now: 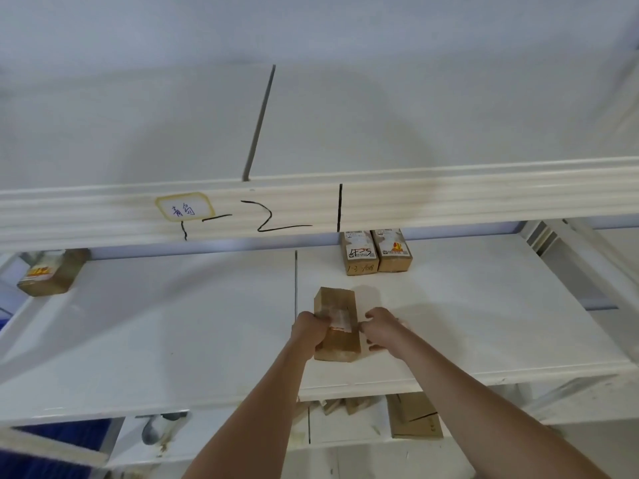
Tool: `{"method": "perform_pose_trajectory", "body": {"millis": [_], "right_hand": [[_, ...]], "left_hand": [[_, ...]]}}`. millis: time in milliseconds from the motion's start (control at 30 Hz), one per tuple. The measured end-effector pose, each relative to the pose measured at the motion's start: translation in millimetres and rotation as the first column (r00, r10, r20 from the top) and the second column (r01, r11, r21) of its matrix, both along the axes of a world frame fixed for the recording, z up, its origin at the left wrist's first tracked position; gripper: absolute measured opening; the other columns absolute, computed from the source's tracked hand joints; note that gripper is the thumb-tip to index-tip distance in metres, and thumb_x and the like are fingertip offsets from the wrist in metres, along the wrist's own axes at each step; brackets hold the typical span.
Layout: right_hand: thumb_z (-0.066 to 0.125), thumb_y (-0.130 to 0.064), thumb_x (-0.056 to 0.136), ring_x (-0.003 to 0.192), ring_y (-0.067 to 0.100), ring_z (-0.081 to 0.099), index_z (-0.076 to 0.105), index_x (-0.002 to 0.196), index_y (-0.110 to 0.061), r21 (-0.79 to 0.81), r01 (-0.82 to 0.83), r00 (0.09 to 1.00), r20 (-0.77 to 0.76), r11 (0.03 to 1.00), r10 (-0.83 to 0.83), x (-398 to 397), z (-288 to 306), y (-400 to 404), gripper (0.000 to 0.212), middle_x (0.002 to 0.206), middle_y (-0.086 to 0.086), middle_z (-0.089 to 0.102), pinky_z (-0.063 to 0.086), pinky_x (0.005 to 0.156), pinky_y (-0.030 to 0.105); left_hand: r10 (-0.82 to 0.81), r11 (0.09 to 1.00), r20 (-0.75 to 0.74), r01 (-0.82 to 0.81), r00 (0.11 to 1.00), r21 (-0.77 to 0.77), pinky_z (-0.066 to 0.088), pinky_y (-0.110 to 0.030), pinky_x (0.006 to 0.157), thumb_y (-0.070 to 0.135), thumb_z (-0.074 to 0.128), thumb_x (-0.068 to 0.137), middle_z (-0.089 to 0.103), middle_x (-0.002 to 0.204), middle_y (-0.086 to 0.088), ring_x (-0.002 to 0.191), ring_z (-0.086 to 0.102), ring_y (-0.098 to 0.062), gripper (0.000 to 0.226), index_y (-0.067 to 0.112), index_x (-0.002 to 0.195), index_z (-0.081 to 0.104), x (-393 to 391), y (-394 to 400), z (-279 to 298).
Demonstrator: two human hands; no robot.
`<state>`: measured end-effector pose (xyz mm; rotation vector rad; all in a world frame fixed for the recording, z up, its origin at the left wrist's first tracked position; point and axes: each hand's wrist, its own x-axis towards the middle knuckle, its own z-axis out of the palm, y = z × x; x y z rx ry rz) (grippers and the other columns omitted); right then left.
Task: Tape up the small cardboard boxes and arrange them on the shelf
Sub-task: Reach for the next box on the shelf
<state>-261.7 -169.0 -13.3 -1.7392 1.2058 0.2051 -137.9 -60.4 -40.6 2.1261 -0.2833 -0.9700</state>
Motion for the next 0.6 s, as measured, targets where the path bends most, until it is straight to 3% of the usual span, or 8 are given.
{"method": "perform_pose_trajectory", "body": {"millis": [100,200,300,367,467,600], "right_hand": [[0.054,-0.012,0.101,0.095,0.031,0.072,0.063,0.122,0.000,0.088,0.031,0.998,0.051,0.996,-0.036,3.3,-6.1,4.1,0.026,0.106,0.016,0.070,0.063,0.083,0.043],[0.054,-0.016,0.099,0.090,0.027,0.071,0.070,0.105,-0.007,-0.078,0.017,0.999,0.050,0.997,-0.013,6.7,-7.3,1.5,0.020,0.100,0.012,0.072,0.061,0.087,0.045],[0.061,-0.022,0.094,0.080,0.024,0.073,0.074,0.091,-0.013,-0.161,0.031,0.998,0.051,0.986,-0.023,4.5,-5.1,-3.5,0.017,0.087,0.007,0.075,0.063,0.081,0.046],[0.061,-0.025,0.093,0.075,0.021,0.074,0.075,0.090,-0.015,-0.176,-0.002,1.000,-0.029,0.984,-0.003,0.1,-4.8,-4.6,0.017,0.084,0.004,0.075,0.063,0.080,0.043],[0.059,-0.028,0.092,0.068,0.014,0.074,0.075,0.089,-0.022,-0.224,-0.021,0.995,-0.102,0.974,-0.002,-6.4,-8.2,-2.7,0.017,0.077,-0.003,0.076,0.061,0.083,0.039],[0.059,-0.029,0.092,0.079,0.018,0.073,0.075,0.090,-0.026,-0.260,-0.029,0.993,-0.115,0.965,-0.001,-9.2,-13.6,-2.3,0.017,0.077,0.000,0.076,0.057,0.091,0.041]], "left_hand": [[-0.016,0.999,0.069,0.013,0.997,0.043,0.056,-0.035,0.089,0.026,0.049,0.104,0.068,0.111,-0.010,0.102,0.066,-0.026,0.024,0.008,0.115,0.062,0.5,0.8,-2.5],[0.026,1.000,0.027,-0.026,0.999,0.002,0.060,-0.039,0.087,0.026,0.054,0.102,0.069,0.105,-0.012,0.095,0.067,-0.026,0.022,0.007,0.108,0.064,-0.8,-2.1,-3.0],[0.019,1.000,0.007,-0.019,1.000,-0.013,0.060,-0.039,0.083,0.027,0.058,0.101,0.069,0.097,-0.010,0.082,0.065,-0.022,0.019,0.009,0.099,0.065,-4.5,-3.3,-4.9],[-0.007,1.000,0.015,0.007,1.000,0.006,0.061,-0.040,0.083,0.029,0.061,0.099,0.068,0.092,-0.008,0.079,0.065,-0.021,0.020,0.009,0.096,0.066,-7.5,-3.6,-8.3],[-0.053,0.998,-0.005,0.053,0.999,0.035,0.062,-0.040,0.084,0.032,0.071,0.092,0.070,0.099,-0.012,0.091,0.069,-0.026,0.029,0.005,0.102,0.067,-12.5,-5.3,-10.4],[-0.063,0.997,0.058,0.060,0.996,0.054,0.063,-0.042,0.082,0.028,0.076,0.088,0.072,0.098,-0.014,0.091,0.071,-0.027,0.029,0.002,0.101,0.069,-14.6,-7.1,-10.3]]}}
